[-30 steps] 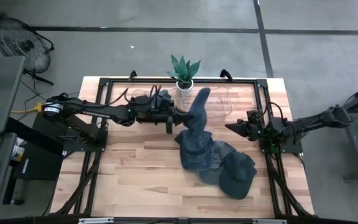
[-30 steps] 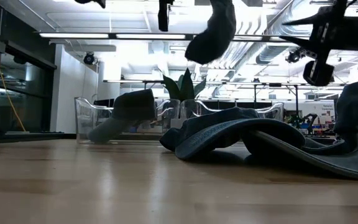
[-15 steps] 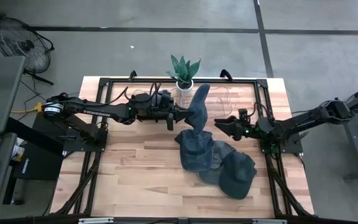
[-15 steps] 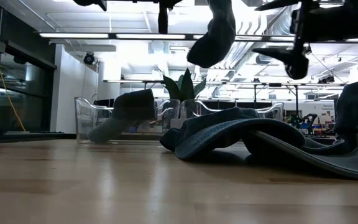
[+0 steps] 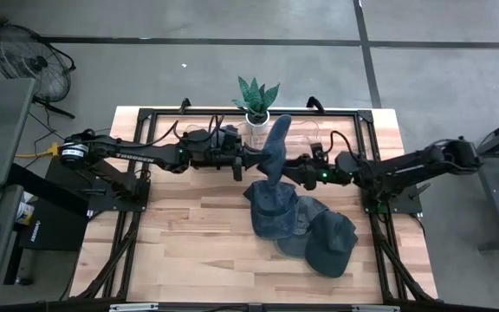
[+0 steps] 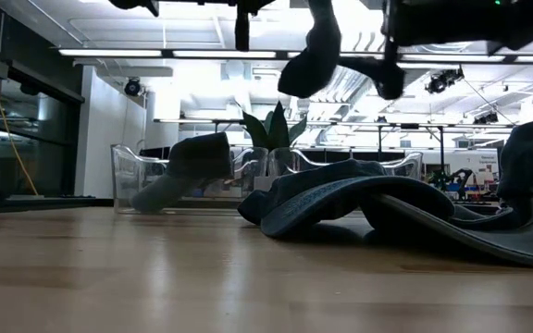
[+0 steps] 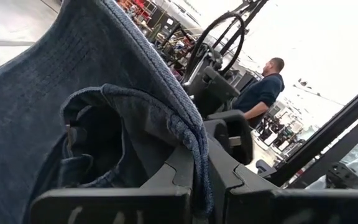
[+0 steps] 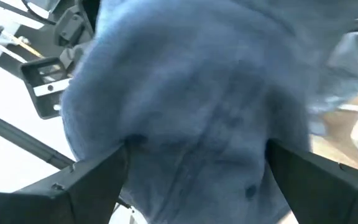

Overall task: Pick & Place hat
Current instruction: Put the left dark blue cap into the right transparent bin

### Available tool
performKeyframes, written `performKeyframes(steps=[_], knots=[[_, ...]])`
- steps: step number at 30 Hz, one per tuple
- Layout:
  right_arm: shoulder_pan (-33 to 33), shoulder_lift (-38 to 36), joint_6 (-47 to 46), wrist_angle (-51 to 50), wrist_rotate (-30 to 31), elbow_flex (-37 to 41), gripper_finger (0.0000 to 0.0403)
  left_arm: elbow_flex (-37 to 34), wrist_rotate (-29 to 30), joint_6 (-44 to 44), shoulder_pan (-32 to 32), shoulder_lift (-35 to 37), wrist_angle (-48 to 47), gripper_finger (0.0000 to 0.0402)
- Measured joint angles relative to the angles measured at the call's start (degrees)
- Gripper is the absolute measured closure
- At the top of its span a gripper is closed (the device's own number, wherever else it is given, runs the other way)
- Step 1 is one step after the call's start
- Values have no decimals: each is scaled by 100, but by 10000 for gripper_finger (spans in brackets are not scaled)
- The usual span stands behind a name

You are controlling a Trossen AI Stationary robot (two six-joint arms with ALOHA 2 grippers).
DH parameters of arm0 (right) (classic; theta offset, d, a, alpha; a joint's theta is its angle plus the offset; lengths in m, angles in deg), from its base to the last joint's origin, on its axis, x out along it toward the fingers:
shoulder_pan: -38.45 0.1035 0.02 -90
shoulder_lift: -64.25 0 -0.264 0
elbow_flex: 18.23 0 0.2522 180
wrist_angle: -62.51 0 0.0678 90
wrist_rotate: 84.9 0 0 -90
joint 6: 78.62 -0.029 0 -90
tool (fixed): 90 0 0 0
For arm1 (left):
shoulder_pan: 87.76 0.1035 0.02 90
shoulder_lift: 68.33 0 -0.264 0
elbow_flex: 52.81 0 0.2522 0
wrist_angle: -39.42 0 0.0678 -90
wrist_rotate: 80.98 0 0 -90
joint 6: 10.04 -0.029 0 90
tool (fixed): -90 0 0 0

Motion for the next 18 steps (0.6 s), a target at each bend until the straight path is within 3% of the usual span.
performKeyframes(steps=[13,18], knots=[[-332,429,-156,-170,-314,-532,32,2,7,0,-2,0,-8,398],[-354,429,-198,-299,-299,-532,77,2,2,2,-2,0,-9,398]])
